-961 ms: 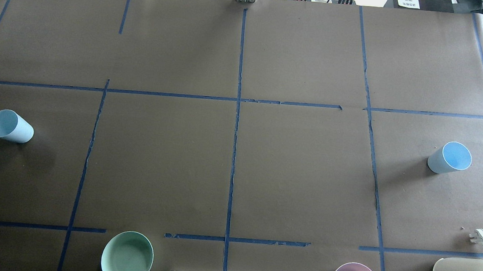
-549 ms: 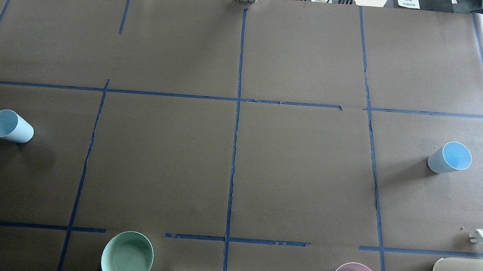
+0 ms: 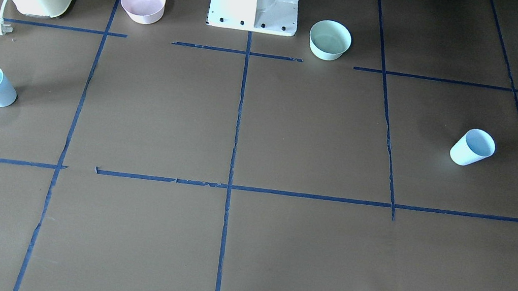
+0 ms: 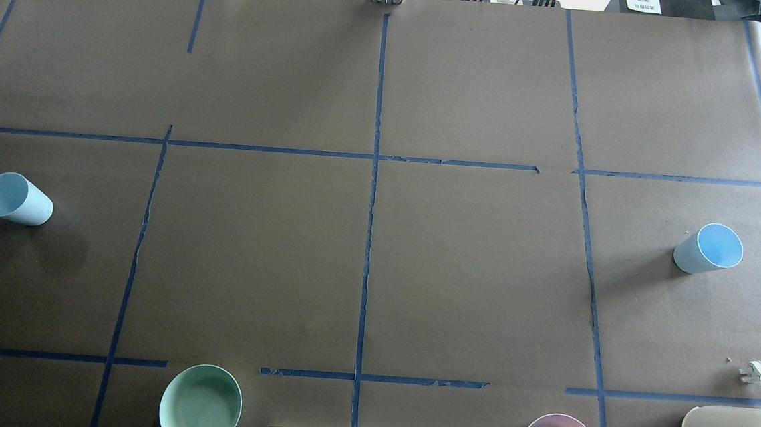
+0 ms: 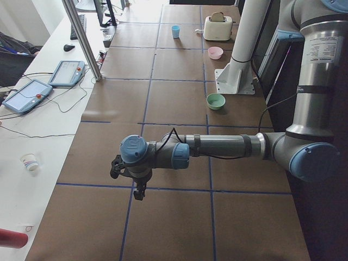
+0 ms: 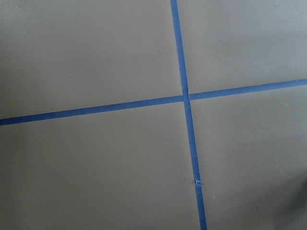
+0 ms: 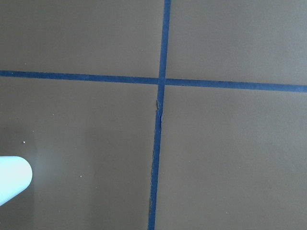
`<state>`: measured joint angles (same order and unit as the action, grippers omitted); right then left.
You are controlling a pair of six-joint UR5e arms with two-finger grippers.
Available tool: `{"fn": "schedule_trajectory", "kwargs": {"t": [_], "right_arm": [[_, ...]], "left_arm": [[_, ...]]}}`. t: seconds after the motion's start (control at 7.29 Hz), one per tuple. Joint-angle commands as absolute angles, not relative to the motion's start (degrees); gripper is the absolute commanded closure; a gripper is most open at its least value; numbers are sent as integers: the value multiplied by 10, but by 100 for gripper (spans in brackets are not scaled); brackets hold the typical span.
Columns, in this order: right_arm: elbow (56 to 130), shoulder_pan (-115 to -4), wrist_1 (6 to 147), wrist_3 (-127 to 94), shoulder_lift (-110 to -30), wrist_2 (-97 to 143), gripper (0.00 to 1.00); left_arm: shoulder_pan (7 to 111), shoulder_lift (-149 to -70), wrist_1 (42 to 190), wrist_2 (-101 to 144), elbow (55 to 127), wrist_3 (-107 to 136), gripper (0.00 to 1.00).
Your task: Stack blue cups with both arms
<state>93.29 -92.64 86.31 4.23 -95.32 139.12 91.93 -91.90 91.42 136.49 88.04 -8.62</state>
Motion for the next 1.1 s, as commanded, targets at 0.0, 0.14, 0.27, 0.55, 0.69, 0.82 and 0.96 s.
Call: {"fn": "schedule_trajectory", "kwargs": {"t": [0.0, 0.14, 0.27, 0.55, 0.69, 0.82, 0.96], "right_arm": [[937, -926, 863, 42, -952, 1390, 0], [937, -926, 863, 42, -952, 1390, 0], [937, -926, 863, 42, -952, 1391, 0], [938, -926, 863, 42, -951, 1390, 0], [938, -926, 862, 42, -951, 1391, 0], [938, -926, 862, 42, -951, 1391, 0], [938, -926, 862, 42, -951, 1390, 0]], "left_arm": [[917, -911, 914, 1368, 934, -20, 0], [891, -882, 914, 1369, 986, 21, 0], [858, -858, 916, 1381, 1033, 85, 0], [761, -837, 995, 1378, 1060, 239, 0], [726, -818, 1081, 1375, 1053, 322, 0], [696, -810, 1161, 1369, 1034, 392, 0], [666, -809, 1213, 1335, 1012, 437, 0]]}}
